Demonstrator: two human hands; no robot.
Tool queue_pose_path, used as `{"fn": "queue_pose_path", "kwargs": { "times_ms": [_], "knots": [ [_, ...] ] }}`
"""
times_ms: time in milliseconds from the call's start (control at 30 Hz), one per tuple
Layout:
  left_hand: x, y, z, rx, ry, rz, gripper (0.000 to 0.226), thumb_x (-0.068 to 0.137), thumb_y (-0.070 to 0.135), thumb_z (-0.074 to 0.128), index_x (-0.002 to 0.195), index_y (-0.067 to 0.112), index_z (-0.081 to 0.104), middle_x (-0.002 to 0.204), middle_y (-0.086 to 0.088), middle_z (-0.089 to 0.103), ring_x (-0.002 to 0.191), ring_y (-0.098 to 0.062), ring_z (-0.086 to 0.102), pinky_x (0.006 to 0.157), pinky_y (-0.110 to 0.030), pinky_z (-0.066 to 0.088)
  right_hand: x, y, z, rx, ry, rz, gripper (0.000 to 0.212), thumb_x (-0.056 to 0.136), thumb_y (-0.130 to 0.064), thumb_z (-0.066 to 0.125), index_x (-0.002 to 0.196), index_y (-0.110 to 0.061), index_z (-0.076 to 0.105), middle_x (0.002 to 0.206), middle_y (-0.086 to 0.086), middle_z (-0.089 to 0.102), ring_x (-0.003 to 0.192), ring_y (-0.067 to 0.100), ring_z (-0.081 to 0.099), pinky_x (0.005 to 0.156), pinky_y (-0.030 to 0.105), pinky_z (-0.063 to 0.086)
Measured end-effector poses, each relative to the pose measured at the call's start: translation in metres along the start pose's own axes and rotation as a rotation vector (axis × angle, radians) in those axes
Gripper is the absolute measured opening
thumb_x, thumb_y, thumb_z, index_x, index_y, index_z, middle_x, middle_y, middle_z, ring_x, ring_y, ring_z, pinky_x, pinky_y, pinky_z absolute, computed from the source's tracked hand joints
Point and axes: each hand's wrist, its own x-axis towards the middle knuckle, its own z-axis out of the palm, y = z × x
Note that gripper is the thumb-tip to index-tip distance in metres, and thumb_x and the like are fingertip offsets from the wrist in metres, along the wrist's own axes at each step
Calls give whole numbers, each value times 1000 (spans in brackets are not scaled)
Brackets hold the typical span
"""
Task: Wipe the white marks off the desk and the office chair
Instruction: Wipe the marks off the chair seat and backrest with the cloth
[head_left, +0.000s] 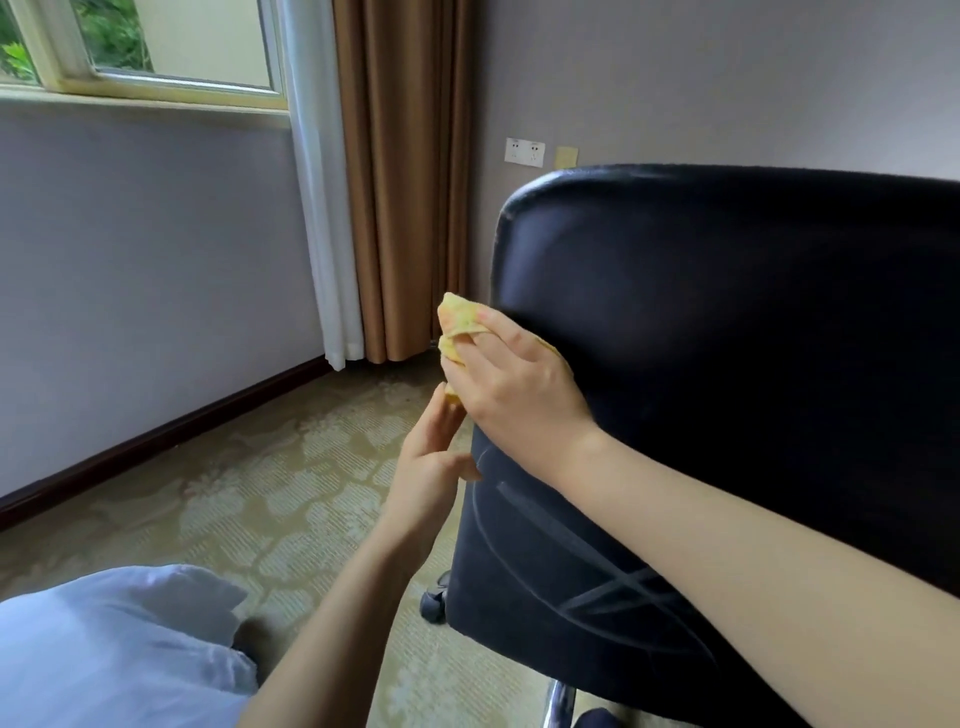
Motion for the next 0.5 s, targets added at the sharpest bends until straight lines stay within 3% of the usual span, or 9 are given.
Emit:
{"fn": "queue_pose_path", "kwargs": {
  "times_ms": [100,233,333,433,500],
  "knots": [
    [-4,-4,3,-2,57,-53,95,68,-25,34,150,21,25,153,7,32,138,-5,32,111,-31,35,-19,-6,20,63,40,-46,37,92,-13,38,112,-20,69,112,0,68,110,18,60,111,32,34],
    [-9,-2,18,68,104,-16,95,72,-24,36,151,24,16,156,9,23,129,8,35,100,-12,39,-49,-11,34,177,54,-126,37,93,-10,38,115,-15,67,117,3,66,114,18,59,108,32,37],
    [-18,0,39,147,110,71,97,77,-23,39,148,31,1,159,10,-2,144,1,6,119,-32,17,-84,-4,39,235,25,-182,43,98,-8,30,108,-16,70,113,-1,68,108,14,63,104,30,43],
    [-26,0,62,311,58,207,98,78,-18,47,140,41,-3,154,19,-13,144,0,-11,120,-41,2,-124,13,36,230,-40,-243,39,98,-7,37,97,-22,73,108,-6,70,102,11,65,98,29,47],
    [-29,1,73,422,40,226,101,79,-12,52,143,39,-8,148,22,-23,141,1,-18,119,-40,-5,-149,32,32,166,-60,-291,45,97,-4,33,103,-24,72,110,-8,69,100,10,65,97,29,48]
  ]
}}
